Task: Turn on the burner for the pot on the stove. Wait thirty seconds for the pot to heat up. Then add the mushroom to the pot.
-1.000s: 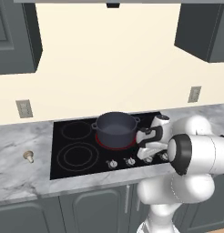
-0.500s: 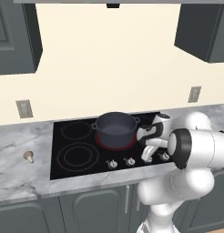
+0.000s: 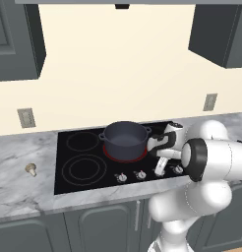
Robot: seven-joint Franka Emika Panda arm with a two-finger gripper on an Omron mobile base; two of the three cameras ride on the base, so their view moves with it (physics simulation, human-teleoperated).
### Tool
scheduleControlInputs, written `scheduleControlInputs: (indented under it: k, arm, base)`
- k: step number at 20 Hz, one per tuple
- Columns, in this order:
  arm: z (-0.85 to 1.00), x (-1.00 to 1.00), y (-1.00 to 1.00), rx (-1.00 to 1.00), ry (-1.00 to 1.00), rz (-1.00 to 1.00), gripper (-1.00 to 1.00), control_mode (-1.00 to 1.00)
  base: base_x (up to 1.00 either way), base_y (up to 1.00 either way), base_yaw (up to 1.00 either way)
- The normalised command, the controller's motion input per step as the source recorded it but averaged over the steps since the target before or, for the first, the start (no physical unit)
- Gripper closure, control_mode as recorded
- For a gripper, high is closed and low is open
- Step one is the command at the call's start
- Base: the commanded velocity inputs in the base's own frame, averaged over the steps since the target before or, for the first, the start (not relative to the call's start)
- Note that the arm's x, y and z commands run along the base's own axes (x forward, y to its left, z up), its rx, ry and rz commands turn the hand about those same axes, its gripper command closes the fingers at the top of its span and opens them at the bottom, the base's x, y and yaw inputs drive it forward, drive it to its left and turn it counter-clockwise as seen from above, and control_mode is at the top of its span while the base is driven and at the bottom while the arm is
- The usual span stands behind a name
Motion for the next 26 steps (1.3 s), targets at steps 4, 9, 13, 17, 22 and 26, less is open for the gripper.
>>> scheduleControlInputs:
  k: [4, 9, 13, 17, 22, 26]
  arm:
    - [0.09, -0.06, 0.00, 0.00, -0.02, 0.00, -1.00, -1.00]
    - [0.48, -0.06, -0.03, 0.00, -0.03, 0.00, -1.00, -1.00]
    - [0.78, 0.00, -0.27, 0.00, 0.00, 0.00, -1.00, -1.00]
    - [0.71, -0.35, -0.21, 0.00, 0.00, 0.00, -1.00, -1.00]
    - [0.62, -0.46, 0.00, 0.00, -0.12, 0.00, -1.00, -1.00]
    - [0.32, -0.34, -0.02, 0.00, -0.20, 0.00, -1.00, -1.00]
  base:
    - [0.00, 0.00, 0.00]
    - [0.00, 0.00, 0.00]
    - [0.00, 0.00, 0.00]
    - [0.00, 0.00, 0.00]
    - [0.00, 0.00, 0.00]
    - [0.00, 0.00, 0.00]
